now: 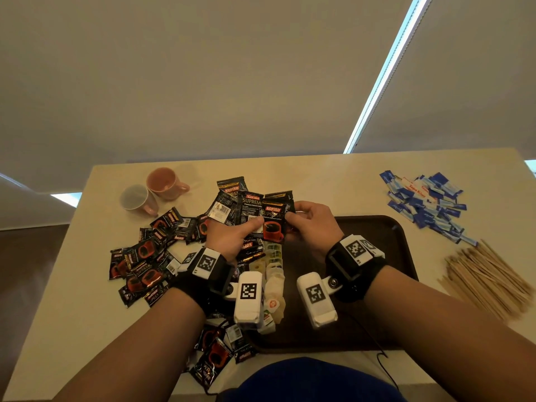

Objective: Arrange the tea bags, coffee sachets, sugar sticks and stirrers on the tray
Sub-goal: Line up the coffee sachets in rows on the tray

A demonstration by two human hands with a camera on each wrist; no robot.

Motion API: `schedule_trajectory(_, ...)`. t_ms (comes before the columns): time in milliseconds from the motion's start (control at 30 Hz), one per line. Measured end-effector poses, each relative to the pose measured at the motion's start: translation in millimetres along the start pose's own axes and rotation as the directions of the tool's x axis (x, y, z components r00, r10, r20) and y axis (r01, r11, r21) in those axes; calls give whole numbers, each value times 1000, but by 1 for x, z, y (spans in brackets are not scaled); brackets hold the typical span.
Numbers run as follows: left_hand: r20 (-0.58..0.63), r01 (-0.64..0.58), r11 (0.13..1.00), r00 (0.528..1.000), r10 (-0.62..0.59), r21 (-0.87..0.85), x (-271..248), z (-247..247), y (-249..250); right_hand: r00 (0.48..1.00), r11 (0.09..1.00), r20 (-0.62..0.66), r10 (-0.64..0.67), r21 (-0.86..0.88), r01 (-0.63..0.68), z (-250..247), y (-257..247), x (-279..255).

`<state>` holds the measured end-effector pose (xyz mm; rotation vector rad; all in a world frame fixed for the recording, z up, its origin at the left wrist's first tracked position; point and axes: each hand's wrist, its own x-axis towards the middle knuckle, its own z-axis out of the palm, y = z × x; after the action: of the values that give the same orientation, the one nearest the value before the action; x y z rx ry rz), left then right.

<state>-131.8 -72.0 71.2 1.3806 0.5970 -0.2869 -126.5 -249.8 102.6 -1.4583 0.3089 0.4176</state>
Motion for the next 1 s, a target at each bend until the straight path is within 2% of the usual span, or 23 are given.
schedule_trajectory(100,-57,28,1000,998,-29,-8,4,-5,-1,997,991,-22,74,113,-71,-7,3,10)
schedule_trajectory(200,-95,32,999,995,-35,-38,9,-10,-2,982,983,-128,137,143,-118,-18,8,25)
schedule_trajectory(300,-129,50,997,990,-58,-58,12,-13,-1,952,989,-285,110,-59,-132,-32,21,45)
schedule_trajectory(367,-145,58,996,987,-68,-72,14,-13,-1,938,967,-330,111,-181,-178,-41,33,60)
schedule_trajectory(567,-179,59,996,981,-71,-68,20,-8,0,939,837,-314,143,-468,-284,-53,66,89)
schedule_trajectory(767,-160,54,998,985,-59,-35,29,-4,-6,899,790,-391,199,-478,-383,-49,85,102)
schedule_trajectory(1000,-160,75,997,984,-73,9,36,-7,-17,903,733,-385,190,-557,-391,-45,95,112)
